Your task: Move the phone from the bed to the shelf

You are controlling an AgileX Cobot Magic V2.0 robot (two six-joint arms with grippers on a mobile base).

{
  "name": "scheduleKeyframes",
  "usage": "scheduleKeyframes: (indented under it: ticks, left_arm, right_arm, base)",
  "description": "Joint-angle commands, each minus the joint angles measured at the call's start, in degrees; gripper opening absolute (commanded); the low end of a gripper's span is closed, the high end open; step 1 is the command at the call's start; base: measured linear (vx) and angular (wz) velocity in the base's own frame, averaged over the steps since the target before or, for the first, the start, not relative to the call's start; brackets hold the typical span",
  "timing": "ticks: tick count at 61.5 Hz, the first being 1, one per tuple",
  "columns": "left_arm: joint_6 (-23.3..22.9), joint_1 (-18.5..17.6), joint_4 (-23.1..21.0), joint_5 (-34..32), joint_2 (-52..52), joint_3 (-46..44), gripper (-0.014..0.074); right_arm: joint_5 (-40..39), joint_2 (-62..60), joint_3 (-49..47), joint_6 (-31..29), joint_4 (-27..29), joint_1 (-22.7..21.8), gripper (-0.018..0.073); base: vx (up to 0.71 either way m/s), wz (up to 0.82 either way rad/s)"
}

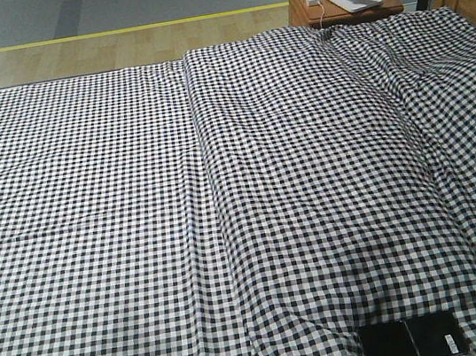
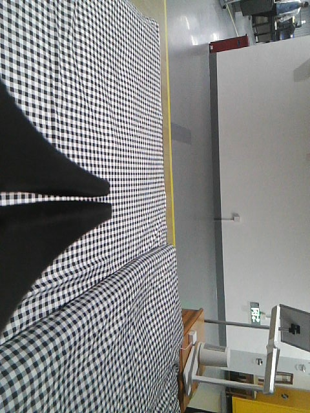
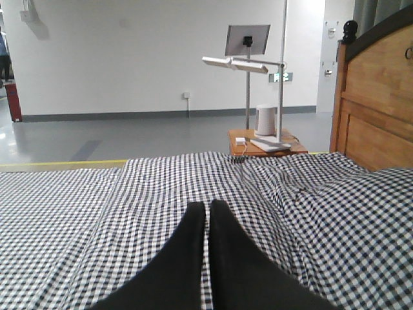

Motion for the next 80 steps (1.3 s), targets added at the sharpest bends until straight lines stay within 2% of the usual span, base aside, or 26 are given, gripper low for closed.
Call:
scheduleKeyframes:
  ticks: [1,10,19,34,47,64,72,80]
  left_arm:
    - [-0.5,-0.2,-0.6,-4.1,-0.4,-1.4,0.0001]
    - [-0.5,-0.2,-0.6,-4.1,-0.4,-1.4,0.0001]
    - [-0.5,-0.2,-0.6,-4.1,-0.4,-1.4,0.0001]
    - [-0.5,-0.2,-0.6,-4.1,-0.4,-1.4,0.0001]
    - [-0.5,-0.2,-0.6,-4.1,-0.4,-1.4,0.0001]
    - [-0.5,-0.2,-0.6,-4.1,-0.4,-1.4,0.0001]
    - [-0.5,-0.2,-0.6,-4.1,-0.4,-1.4,0.0001]
    - [-0.5,-0.2,-0.6,-4.1,-0.4,-1.4,0.0001]
  right_arm:
    - [-8.0,-0.7,0.4,-0.3,-0.5,-0.1,-0.0005]
    - [-14.8,-0.7,0.2,-0.3,-0.5,-0.1,-0.0005]
    - [-25.8,-0.7,-0.6,-0.3,-0.5,-0.1,-0.0005]
    - [-25.2,-0.6,-12.0,-2.7,-0.5,-0.1,-0.0005]
    - [-14.5,5.6,-26.1,-4.5,-0.5,-0.1,-0.0005]
    - [9.8,22.4,-45.1,-4.5,-0.5,-0.1,0.0001]
    - [18.6,31.1,-49.8,-4.4,-0.5,-0.1,0.0033]
    - [22.1,37.4,-50.7,-4.4,-0.5,-0.1,0.0111]
  base:
    - [0.0,0.0]
    - [0.0,0.0]
    - [0.0,0.0]
    - [0.0,0.0]
    - [0.0,0.0]
    - [0.0,0.0]
    - [0.0,0.0]
    - [0.0,0.0]
